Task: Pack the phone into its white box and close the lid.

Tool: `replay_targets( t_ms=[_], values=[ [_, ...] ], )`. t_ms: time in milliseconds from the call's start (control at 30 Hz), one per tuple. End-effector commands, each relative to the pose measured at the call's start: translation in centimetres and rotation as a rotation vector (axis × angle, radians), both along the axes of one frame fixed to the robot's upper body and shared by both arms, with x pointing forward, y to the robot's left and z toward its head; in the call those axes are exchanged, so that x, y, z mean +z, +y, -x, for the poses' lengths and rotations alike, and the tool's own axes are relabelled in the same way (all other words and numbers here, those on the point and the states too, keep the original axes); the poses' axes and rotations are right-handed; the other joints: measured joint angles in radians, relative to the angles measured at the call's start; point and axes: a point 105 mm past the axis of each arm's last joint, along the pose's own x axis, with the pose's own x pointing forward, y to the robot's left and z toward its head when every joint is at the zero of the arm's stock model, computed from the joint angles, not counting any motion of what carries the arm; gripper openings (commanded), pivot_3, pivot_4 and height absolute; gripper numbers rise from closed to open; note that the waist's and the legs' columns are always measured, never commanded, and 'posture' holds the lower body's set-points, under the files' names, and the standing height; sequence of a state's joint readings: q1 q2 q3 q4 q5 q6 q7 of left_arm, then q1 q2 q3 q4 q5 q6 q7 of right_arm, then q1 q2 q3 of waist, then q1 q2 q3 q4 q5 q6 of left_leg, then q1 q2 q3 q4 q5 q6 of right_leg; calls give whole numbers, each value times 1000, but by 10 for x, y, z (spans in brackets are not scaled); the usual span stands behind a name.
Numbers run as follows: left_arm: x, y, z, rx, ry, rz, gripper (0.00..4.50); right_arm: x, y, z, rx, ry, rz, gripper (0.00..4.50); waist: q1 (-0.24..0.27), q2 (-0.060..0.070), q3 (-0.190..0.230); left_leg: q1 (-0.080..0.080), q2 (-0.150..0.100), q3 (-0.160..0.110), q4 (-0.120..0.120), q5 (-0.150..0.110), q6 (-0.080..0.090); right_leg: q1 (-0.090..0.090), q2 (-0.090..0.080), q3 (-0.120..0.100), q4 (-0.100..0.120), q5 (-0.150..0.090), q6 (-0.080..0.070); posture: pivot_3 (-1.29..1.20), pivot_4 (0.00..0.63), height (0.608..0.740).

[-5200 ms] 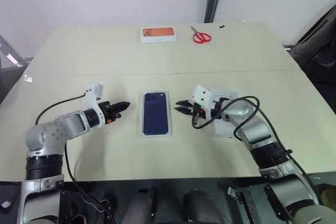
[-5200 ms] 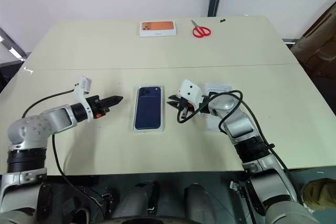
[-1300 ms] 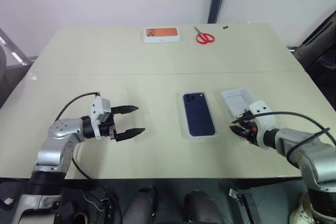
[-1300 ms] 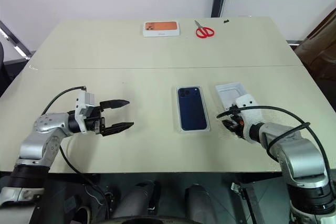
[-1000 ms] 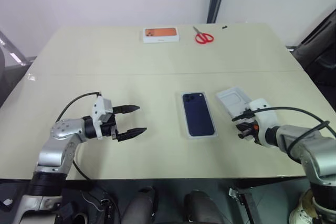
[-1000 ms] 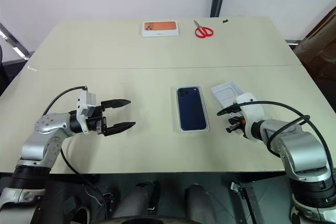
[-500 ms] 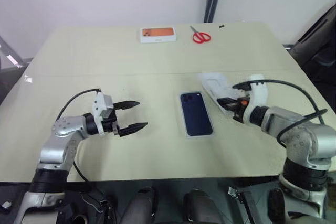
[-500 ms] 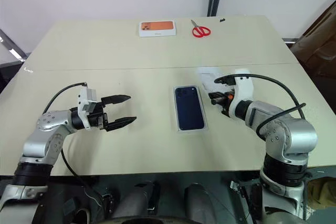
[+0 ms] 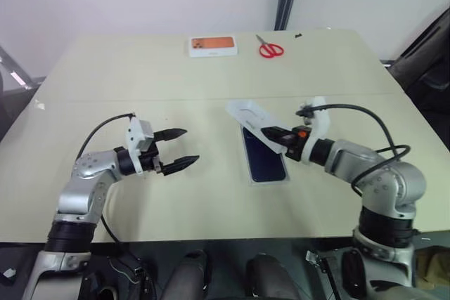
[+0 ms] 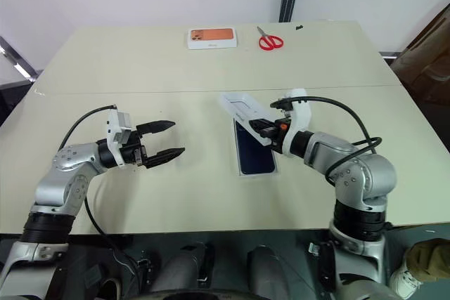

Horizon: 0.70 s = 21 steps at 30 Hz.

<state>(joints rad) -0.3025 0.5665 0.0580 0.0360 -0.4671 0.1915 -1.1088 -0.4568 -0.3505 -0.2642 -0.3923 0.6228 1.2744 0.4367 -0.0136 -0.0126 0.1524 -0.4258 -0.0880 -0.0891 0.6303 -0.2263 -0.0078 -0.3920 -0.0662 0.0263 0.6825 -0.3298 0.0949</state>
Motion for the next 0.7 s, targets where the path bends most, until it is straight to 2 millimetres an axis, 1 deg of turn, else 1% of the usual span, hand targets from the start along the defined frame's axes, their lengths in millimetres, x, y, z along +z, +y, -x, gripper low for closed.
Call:
replay_targets(
  t_ms=[33, 100, 267, 467, 533, 600, 633, 700],
  values=[
    [9, 4, 1, 13, -39, 3, 4403, 4, -6, 8, 57, -77, 105, 108, -1, 0, 0, 0, 0, 0, 0, 0, 0, 0, 0, 0, 0, 0, 0, 0, 150, 734],
    [9, 3, 1, 15, -41, 3, 4403, 0, -16, 9, 45, -84, 162, 108, -1, 0, 0, 0, 0, 0, 0, 0, 0, 0, 0, 0, 0, 0, 0, 0, 150, 734],
    [8, 0, 0, 12, -43, 6, 4403, -11, -55, 14, -16, -71, 304, 108, 2, 0, 0, 0, 0, 0, 0, 0, 0, 0, 0, 0, 0, 0, 0, 0, 150, 734],
    [7, 0, 1, 2, -39, 2, 4403, -21, -80, 28, -75, -33, 380, 108, 3, 0, 0, 0, 0, 0, 0, 0, 0, 1, 0, 0, -1, 0, 0, 0, 150, 734],
    [7, 0, 0, 0, -39, -2, 4403, -25, -83, 36, -81, -9, 386, 108, 3, 0, 0, 0, 0, 0, 0, 0, 0, 1, 0, 0, -1, 0, 0, 0, 150, 734],
    [6, -1, -2, -2, -37, 0, 4403, -25, -80, 38, -72, -16, 401, 108, 3, 0, 0, 0, 0, 0, 0, 0, 0, 1, 0, 0, -1, 0, 0, 0, 150, 734],
    [6, -2, -3, -4, -38, -2, 4403, -23, -78, 37, -74, -26, 397, 108, 2, 0, 0, 0, 0, 0, 1, 0, 0, 2, 0, 0, -1, 0, 0, 0, 150, 734],
    [6, -4, -4, -13, -40, -3, 4403, -12, -76, 30, -80, -76, 402, 108, 1, 0, 0, 0, 0, 0, 1, 0, 0, 2, 0, 0, -1, 0, 0, 0, 150, 734]
  ],
)
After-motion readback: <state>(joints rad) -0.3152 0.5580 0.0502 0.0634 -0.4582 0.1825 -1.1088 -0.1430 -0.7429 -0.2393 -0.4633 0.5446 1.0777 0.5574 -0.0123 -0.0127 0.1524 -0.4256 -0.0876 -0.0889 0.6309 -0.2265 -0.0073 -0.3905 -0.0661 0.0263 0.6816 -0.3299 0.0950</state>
